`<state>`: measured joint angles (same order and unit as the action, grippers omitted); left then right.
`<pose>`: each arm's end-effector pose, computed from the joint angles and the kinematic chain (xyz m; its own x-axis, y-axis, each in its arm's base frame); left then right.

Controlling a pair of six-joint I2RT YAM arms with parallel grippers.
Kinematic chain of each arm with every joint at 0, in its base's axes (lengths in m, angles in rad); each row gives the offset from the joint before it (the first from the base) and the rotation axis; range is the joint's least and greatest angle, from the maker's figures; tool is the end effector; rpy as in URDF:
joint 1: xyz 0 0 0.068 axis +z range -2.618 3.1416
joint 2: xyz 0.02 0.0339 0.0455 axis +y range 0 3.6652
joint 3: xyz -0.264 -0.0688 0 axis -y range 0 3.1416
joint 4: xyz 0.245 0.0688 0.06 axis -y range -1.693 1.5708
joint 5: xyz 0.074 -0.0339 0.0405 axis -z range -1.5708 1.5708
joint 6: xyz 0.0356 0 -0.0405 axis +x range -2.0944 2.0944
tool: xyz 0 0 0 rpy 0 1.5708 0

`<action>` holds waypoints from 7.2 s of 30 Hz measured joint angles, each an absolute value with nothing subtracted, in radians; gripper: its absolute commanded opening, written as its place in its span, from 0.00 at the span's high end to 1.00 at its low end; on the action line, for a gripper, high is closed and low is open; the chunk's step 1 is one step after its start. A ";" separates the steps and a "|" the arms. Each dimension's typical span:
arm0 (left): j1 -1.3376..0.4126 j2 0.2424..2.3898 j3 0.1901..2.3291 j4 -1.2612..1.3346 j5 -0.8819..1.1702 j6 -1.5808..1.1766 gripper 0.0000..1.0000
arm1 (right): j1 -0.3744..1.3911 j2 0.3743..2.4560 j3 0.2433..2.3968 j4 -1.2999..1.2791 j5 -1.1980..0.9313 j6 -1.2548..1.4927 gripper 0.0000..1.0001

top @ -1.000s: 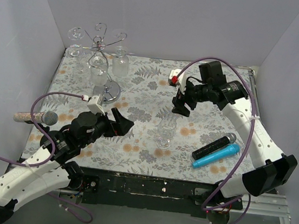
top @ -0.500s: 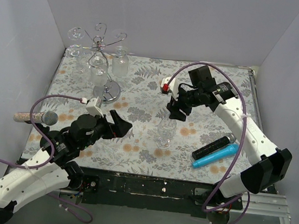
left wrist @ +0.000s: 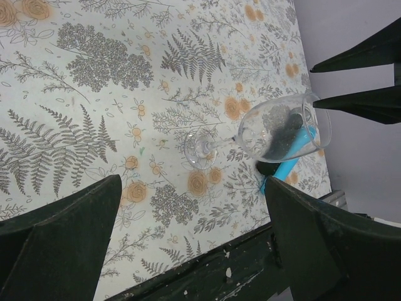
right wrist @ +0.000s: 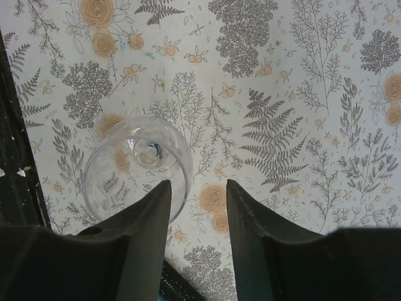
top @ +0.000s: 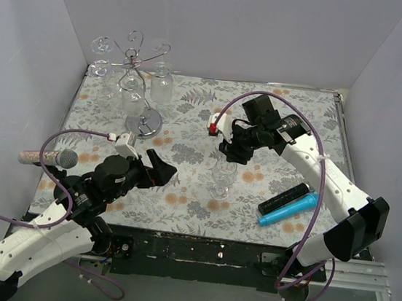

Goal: Place the wine glass upside down on the wine glass rack
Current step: Pick up the wine glass at the center of the board, then turn the wine glass upside down at the wine rack.

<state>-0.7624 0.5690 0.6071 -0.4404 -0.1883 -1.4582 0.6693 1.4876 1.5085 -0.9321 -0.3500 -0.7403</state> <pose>0.1061 -0.0922 0.2824 -0.5822 -0.7937 -0.1762 -0.2191 0.3619 -0.9061 0.2337 0.2004 0.3568 0.0467 -0.7710 -0.6352 -0.9700 0.1169 -0.2133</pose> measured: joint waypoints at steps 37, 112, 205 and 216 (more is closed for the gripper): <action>-0.762 0.555 0.595 -0.441 -0.191 -1.467 0.02 | 0.728 1.513 1.478 -0.926 -0.248 -0.759 0.99; -0.762 0.714 0.415 -0.059 0.080 -1.612 0.02 | 0.403 1.429 1.694 -1.000 -0.587 -0.680 0.99; -0.764 1.089 0.512 0.280 0.138 -1.835 1.00 | 0.276 1.319 1.538 -0.906 -0.923 -0.612 0.76; -0.763 0.990 0.471 0.147 0.051 -1.825 1.00 | 0.276 1.302 1.485 -0.891 -0.930 -0.617 0.40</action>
<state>-0.7631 0.9901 0.4713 0.1471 0.0505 -1.8248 0.2760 1.3018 1.4853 -0.8906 -0.9302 -0.6170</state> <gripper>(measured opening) 0.052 0.534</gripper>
